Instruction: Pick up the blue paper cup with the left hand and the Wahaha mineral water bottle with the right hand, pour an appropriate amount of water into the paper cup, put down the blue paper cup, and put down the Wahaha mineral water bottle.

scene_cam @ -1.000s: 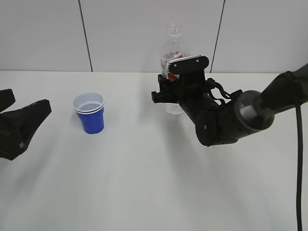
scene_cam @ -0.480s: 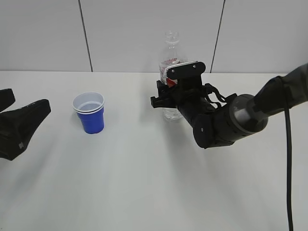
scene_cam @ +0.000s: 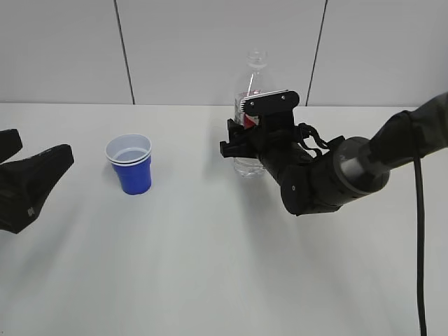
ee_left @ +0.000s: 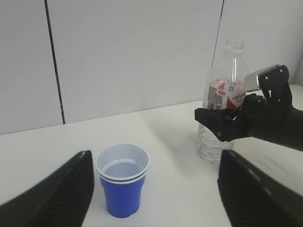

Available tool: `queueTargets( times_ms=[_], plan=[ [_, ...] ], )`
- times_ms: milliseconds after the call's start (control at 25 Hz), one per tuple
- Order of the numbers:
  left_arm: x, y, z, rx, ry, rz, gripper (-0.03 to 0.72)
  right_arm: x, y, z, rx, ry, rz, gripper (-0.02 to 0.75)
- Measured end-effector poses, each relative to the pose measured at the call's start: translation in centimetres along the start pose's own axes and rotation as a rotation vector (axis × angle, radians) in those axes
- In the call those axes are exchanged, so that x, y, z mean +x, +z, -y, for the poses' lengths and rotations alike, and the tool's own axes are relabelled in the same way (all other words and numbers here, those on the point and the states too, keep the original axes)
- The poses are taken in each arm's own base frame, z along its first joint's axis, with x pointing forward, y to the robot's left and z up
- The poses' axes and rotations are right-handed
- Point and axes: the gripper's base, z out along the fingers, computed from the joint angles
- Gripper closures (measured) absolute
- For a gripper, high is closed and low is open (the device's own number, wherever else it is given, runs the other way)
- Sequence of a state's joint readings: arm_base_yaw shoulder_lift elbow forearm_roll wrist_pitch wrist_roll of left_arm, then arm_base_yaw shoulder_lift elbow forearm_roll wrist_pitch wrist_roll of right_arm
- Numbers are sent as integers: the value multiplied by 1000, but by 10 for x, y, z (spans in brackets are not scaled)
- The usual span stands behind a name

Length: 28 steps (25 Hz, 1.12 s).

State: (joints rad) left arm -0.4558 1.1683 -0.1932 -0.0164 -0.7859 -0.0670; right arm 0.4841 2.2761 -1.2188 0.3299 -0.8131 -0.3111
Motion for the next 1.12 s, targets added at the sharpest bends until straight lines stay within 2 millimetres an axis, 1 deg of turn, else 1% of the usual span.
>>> queueTargets(
  times_ms=[120, 480, 840, 1120],
  plan=[
    [0, 0, 0, 0, 0, 0, 71, -1, 0, 2, 17, 17, 4, 138],
    [0, 0, 0, 0, 0, 0, 79, 0, 0, 1, 17, 21, -9, 130],
    [0, 0, 0, 0, 0, 0, 81, 13, -7, 1, 3, 24, -82, 129],
    [0, 0, 0, 0, 0, 0, 81, 15, -9, -7, -20, 26, -117, 129]
  ],
)
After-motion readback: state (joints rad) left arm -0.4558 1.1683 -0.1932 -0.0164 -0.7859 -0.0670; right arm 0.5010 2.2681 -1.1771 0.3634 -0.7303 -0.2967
